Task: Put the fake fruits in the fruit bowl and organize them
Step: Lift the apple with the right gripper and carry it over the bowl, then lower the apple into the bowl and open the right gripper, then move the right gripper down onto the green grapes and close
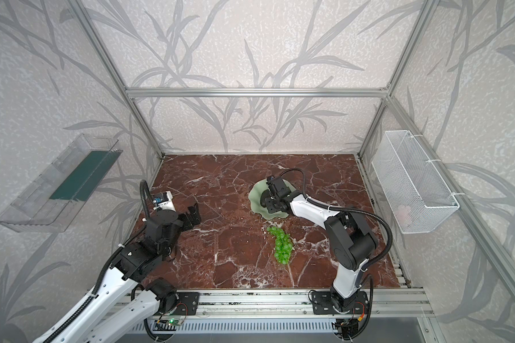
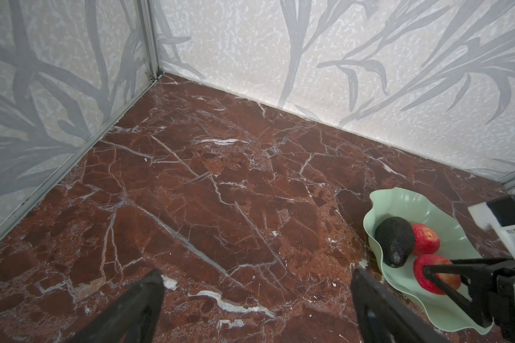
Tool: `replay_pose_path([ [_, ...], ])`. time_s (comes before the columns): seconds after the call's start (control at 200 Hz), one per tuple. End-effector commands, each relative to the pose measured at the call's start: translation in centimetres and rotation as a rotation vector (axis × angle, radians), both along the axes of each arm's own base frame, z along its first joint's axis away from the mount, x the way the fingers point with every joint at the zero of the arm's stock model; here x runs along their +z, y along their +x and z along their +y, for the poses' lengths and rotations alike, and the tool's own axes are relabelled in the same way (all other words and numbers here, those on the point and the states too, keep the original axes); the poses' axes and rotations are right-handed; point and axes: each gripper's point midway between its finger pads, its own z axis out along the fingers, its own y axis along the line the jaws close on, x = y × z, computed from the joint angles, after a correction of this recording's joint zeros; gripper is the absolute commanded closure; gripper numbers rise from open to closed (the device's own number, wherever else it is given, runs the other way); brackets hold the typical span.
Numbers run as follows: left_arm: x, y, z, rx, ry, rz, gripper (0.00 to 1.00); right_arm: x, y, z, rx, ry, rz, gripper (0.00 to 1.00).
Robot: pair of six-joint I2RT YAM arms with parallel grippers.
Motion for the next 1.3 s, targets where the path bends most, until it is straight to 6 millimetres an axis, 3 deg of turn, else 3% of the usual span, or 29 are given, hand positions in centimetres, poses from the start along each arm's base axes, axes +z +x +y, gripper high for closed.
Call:
replay_pose_path([
  [0.0,0.6,0.1,0.3,0.021,-0.025,-0.024,0.02,0.9,1.1,0.6,0.008,0.026,-0.028,0.55],
  [0.245,0.8,0.1,0.3,0.017,-0.019,-0.029,0.01,1.1,1.1,0.6,-0.002,0.038,-0.023,0.37],
  [0.49,0.7,0.0,0.4,0.017,-0.019,-0.027,0.02,3.1,-0.2,-0.1,-0.004,0.052,-0.026,0.31],
  [0.535,0.6,-0.1,0.4,0.016,-0.02,-0.026,0.02,4.4,-1.0,-0.4,-0.002,0.079,-0.037,0.3],
  [0.76,0.7,0.0,0.4,0.017,-0.023,-0.043,0.01,6.1,-8.4,-1.2,0.074,0.255,-0.092,0.19],
  [0.96,0.1,0.7,0.0,0.007,-0.018,-0.028,0.01,5.3,-14.4,-2.5,0.095,0.264,-0.212,0.06],
  [1.085,-0.3,1.1,-0.5,-0.001,-0.031,-0.022,0.01,4.2,-16.0,-3.3,0.069,0.315,-0.237,0.05],
  [1.295,-0.9,1.2,-0.8,-0.008,-0.041,-0.008,0.01,2.5,-16.4,-4.2,0.012,0.353,-0.237,0.05],
])
